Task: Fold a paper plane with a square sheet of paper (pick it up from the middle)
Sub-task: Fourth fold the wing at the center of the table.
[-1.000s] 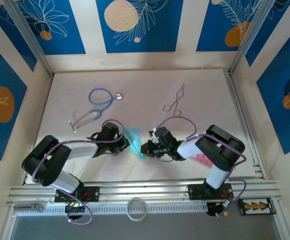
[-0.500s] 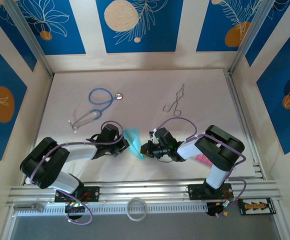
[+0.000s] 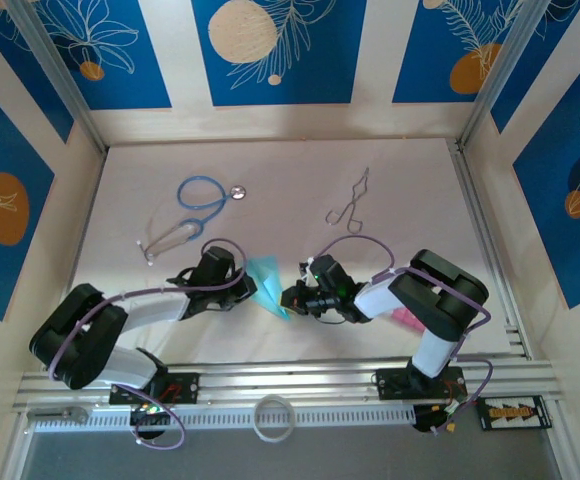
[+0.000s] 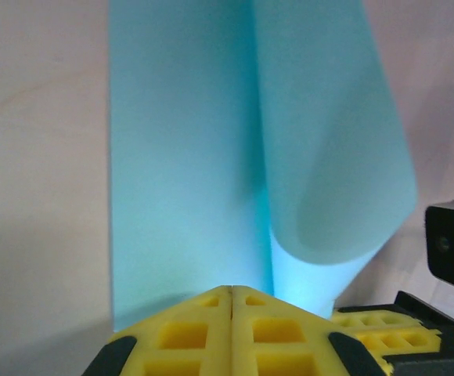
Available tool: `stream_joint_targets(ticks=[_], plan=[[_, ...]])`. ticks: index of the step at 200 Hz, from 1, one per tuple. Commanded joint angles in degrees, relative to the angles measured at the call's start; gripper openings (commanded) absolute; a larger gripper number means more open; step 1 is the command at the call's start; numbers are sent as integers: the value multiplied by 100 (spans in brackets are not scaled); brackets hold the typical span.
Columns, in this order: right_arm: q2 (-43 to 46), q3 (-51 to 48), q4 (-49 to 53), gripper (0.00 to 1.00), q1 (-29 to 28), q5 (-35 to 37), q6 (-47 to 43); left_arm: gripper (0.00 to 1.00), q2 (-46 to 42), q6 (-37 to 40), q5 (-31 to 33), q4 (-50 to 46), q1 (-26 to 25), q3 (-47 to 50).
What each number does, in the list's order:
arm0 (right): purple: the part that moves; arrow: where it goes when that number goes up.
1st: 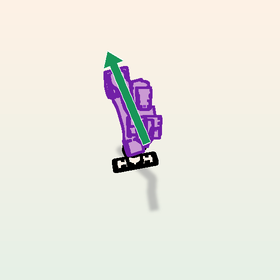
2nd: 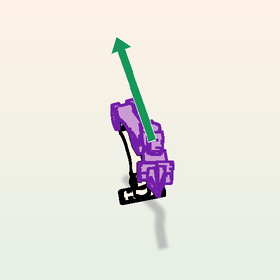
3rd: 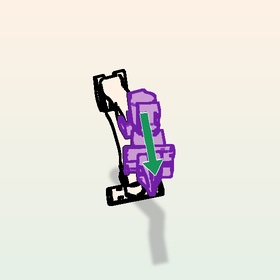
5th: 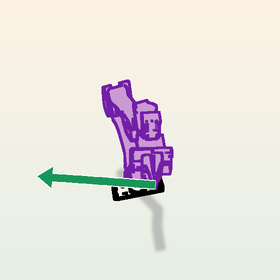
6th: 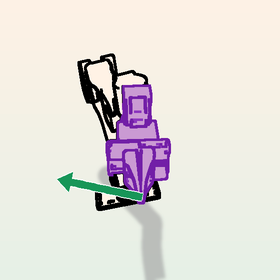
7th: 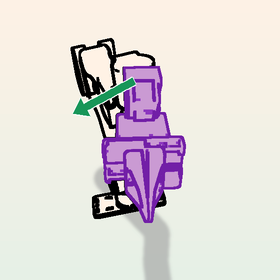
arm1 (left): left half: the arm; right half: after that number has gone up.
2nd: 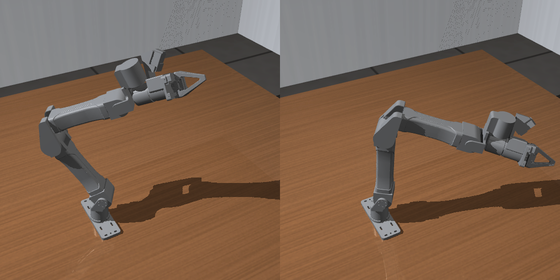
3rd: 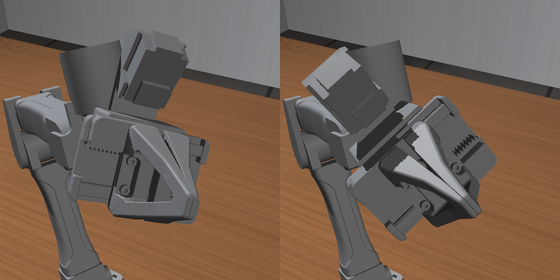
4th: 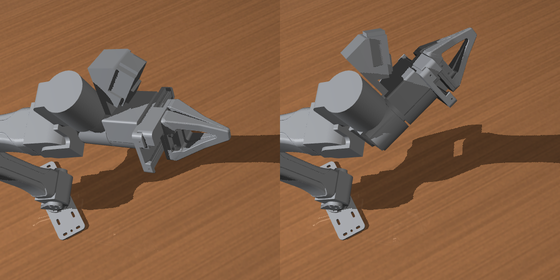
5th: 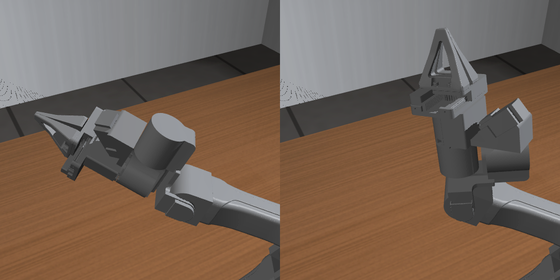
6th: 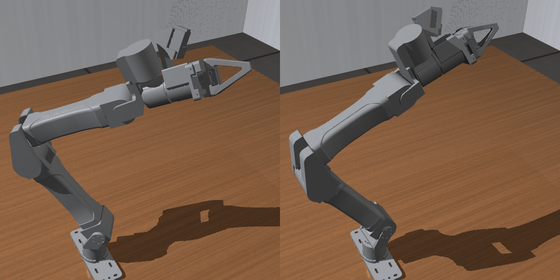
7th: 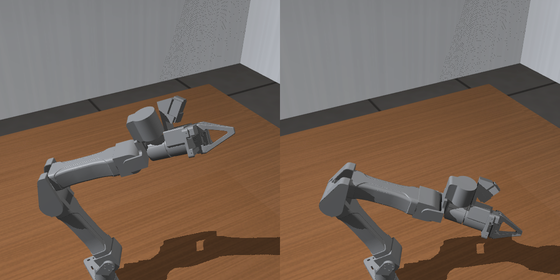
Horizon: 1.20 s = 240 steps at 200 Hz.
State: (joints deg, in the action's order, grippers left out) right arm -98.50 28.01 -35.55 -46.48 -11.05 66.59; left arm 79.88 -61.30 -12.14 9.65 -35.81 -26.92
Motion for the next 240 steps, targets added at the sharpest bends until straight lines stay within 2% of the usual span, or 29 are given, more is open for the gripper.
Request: stream_joint_targets(ticks=[1,113,240], plan=[[-289,-69,435,0,-19,51,47,3,29,418,-330,351,-20,-173],[-355,-148,268,0,43,-33,127,2,992,609,-796,895,-26,-617],[-407,-121,281,0,93,-143,162,2,1448,526,-675,902,-30,-798]])
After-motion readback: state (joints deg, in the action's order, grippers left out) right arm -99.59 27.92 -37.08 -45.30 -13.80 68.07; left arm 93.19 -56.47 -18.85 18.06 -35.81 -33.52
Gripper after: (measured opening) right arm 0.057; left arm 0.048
